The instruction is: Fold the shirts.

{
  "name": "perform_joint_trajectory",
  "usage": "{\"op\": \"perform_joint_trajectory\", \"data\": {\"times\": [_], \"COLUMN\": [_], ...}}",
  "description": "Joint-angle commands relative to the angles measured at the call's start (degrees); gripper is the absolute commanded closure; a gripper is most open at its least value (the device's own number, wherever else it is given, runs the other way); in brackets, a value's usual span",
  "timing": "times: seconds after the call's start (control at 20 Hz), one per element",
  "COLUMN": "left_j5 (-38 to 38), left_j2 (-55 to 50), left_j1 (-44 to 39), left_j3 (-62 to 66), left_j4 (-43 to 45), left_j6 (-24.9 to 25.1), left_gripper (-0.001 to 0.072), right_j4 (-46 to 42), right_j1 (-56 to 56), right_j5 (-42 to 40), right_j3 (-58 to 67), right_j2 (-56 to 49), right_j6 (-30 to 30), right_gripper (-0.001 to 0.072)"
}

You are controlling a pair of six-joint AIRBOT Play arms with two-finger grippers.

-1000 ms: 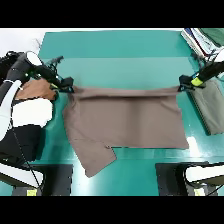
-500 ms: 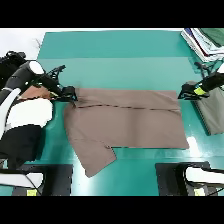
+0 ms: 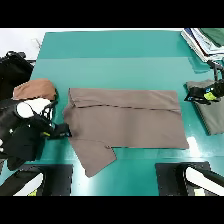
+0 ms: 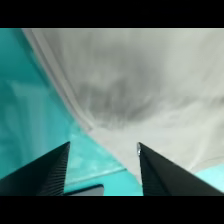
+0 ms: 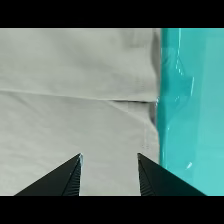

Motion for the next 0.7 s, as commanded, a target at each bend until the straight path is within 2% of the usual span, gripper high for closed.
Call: {"op": "perform_joint_trajectory", "data": {"times": [0.0,0.1,0.35,0.4,0.45,0.5,0.55,0.65], "left_j5": [3.41,5.51,7.21,7.58,8.2,9.03,9.18,7.5], "left_j2": [2.75,2.75,2.75,2.75,2.78,2.78,2.78,3.15], "left_j1": [0.02,0.02,0.02,0.02,0.02,0.02,0.02,0.02], "left_j3": [-8.52,-10.34,-13.51,-13.49,-13.49,-13.42,-12.96,-10.75], "left_j4": [-6.84,-10.75,-12.52,-13.38,-15.13,-16.57,-17.09,-15.5], "left_j6": [1.57,3.58,4.52,5.11,6.58,8.04,8.39,8.37], "left_gripper": [0.0216,0.0216,0.0217,0.0285,0.0486,0.0657,0.0686,0.0688], "right_j4": [0.0,0.02,0.02,0.02,0.0,-0.04,-0.11,-0.79], "right_j1": [2.21,2.54,2.49,2.49,2.47,2.32,1.64,-1.14], "right_j5": [-0.11,-0.15,-0.11,-0.13,0.02,0.48,1.64,4.55], "right_j3": [-0.44,-0.42,-0.44,-0.44,-0.44,-0.44,-0.44,-0.59], "right_j2": [0.81,0.79,0.79,0.81,0.81,0.81,0.81,0.79], "right_j6": [0.04,0.09,0.72,0.94,0.94,0.94,0.9,0.72], "right_gripper": [0.0306,0.0306,0.0306,0.0306,0.0306,0.0306,0.0306,0.0306]}}
